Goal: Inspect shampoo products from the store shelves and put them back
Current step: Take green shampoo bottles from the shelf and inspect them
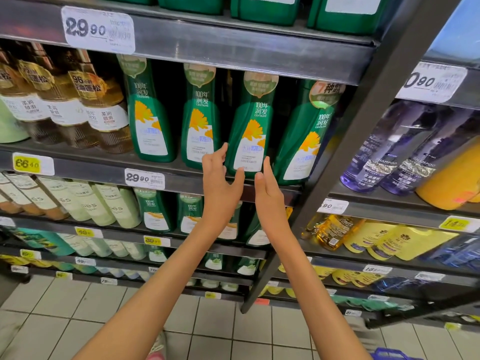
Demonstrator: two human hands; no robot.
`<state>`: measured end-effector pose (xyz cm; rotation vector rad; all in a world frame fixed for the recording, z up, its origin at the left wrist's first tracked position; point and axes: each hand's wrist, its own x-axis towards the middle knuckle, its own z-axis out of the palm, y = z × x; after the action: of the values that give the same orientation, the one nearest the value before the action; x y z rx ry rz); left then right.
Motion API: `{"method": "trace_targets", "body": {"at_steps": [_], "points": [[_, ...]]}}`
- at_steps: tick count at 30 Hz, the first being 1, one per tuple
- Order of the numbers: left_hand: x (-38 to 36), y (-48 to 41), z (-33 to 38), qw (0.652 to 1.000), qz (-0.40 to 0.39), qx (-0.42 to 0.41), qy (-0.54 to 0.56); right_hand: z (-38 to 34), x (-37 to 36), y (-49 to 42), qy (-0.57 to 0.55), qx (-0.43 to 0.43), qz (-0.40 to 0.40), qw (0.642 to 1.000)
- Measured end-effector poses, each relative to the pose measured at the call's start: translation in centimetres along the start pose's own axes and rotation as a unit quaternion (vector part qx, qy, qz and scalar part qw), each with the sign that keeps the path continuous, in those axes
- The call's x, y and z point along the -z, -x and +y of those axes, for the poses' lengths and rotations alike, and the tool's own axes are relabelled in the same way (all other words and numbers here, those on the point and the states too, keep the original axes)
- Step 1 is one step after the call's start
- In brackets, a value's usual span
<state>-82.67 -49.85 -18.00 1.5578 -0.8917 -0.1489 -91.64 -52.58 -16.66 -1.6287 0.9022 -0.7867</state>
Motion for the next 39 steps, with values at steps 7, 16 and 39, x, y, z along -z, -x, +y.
{"method": "trace_targets", "body": {"at_steps": [7,16,39], "points": [[1.1,0.2,0.2,0.999,-0.016,0.003,-0.032,0.5,0.2,0.4,0.024,0.015,0.009,1.0],[7.4,1.1,0.4,0.995,-0.016,0.102,-0.003,-2.2,-2.6,2.5,0.01,0.138,0.085,0.987],[17.7,-1.8,-1.5,0.992,-0.063,0.097,0.045,-7.5,-11.0,-5.3,0.09,0.08,0.13,0.984]]}}
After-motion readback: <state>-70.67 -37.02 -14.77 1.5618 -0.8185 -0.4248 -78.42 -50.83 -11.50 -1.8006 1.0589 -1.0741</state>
